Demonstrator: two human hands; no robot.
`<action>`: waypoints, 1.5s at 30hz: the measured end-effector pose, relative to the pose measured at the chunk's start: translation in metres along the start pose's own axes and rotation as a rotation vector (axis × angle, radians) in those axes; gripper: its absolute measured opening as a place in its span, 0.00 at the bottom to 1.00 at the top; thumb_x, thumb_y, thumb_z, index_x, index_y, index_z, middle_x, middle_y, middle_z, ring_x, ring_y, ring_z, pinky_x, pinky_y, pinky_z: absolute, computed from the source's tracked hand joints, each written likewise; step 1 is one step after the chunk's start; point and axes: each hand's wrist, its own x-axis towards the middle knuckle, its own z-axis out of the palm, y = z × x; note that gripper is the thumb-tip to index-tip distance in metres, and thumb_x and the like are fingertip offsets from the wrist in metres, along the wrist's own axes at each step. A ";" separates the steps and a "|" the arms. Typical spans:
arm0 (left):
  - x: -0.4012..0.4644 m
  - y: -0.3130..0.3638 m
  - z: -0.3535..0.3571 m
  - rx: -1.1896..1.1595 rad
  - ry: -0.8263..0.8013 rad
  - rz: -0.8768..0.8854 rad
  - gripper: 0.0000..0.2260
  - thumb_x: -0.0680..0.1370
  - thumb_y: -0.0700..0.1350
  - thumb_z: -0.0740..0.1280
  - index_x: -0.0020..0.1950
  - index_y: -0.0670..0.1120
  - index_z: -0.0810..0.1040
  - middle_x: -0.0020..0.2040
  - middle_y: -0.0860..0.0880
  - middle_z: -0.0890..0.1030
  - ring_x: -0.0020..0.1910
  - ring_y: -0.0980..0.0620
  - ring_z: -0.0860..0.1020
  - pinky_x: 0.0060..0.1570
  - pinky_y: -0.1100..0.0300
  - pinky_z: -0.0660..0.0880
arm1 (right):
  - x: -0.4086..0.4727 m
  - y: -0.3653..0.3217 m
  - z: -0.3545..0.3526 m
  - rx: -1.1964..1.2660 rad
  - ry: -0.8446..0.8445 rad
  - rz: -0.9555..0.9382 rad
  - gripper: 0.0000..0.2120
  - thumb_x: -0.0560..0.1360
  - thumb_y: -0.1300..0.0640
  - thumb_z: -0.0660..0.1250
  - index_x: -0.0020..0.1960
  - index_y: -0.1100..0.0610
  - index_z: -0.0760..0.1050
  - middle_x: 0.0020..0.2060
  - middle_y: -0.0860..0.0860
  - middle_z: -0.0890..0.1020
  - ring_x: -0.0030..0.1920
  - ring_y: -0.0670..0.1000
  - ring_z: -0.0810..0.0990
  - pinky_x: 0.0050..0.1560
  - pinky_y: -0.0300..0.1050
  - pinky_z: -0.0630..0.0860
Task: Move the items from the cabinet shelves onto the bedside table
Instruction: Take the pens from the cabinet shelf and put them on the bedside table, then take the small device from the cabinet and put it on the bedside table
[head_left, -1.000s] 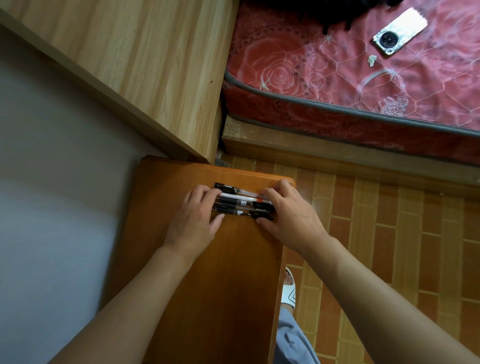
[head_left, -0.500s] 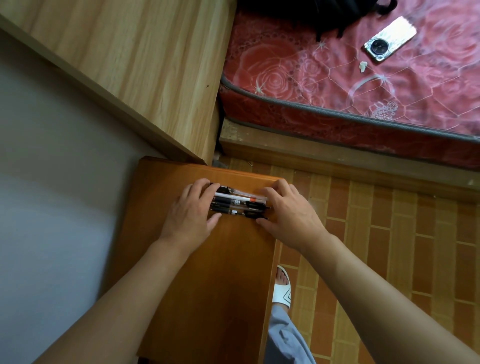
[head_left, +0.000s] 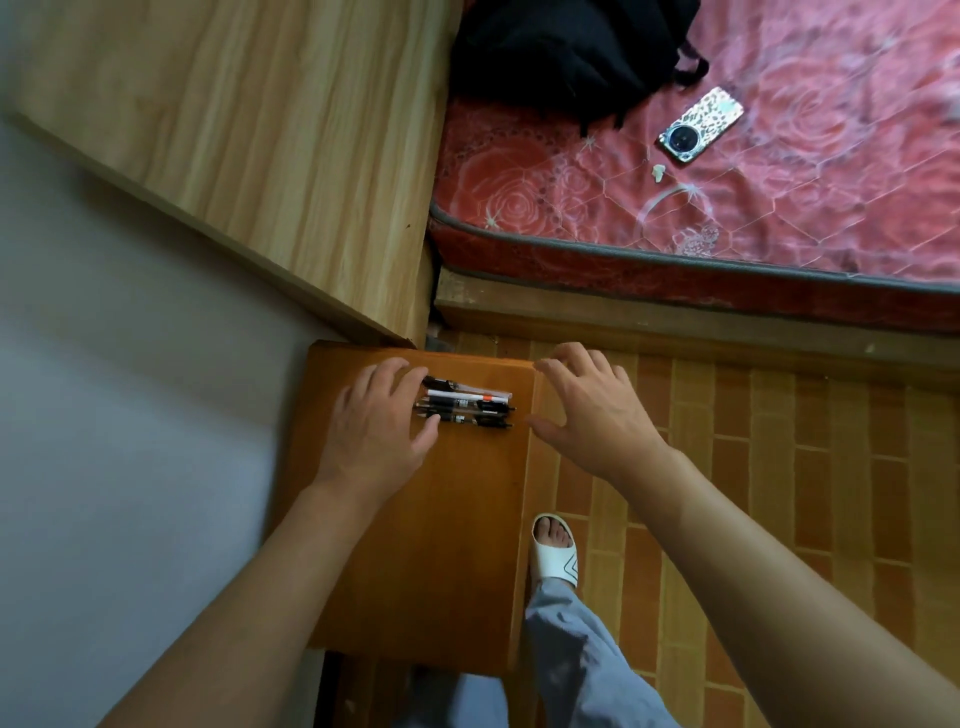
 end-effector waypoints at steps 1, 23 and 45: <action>-0.004 0.005 -0.013 -0.005 0.002 -0.005 0.25 0.79 0.56 0.65 0.74 0.49 0.69 0.71 0.47 0.72 0.72 0.47 0.69 0.66 0.48 0.73 | -0.008 -0.004 -0.013 0.012 0.005 0.018 0.32 0.78 0.37 0.67 0.77 0.49 0.66 0.74 0.51 0.68 0.72 0.55 0.68 0.70 0.56 0.70; -0.113 0.179 -0.303 -0.052 0.202 0.534 0.26 0.80 0.60 0.64 0.74 0.49 0.72 0.72 0.47 0.73 0.72 0.47 0.68 0.69 0.42 0.70 | -0.336 -0.089 -0.240 -0.005 0.426 0.571 0.31 0.79 0.36 0.64 0.77 0.49 0.68 0.77 0.50 0.68 0.77 0.53 0.64 0.74 0.57 0.65; -0.301 0.537 -0.415 -0.116 0.282 1.189 0.23 0.79 0.60 0.66 0.72 0.52 0.75 0.72 0.49 0.73 0.71 0.45 0.70 0.68 0.45 0.70 | -0.741 -0.035 -0.352 -0.028 0.806 1.154 0.31 0.79 0.35 0.64 0.78 0.48 0.68 0.78 0.50 0.67 0.76 0.54 0.66 0.74 0.57 0.66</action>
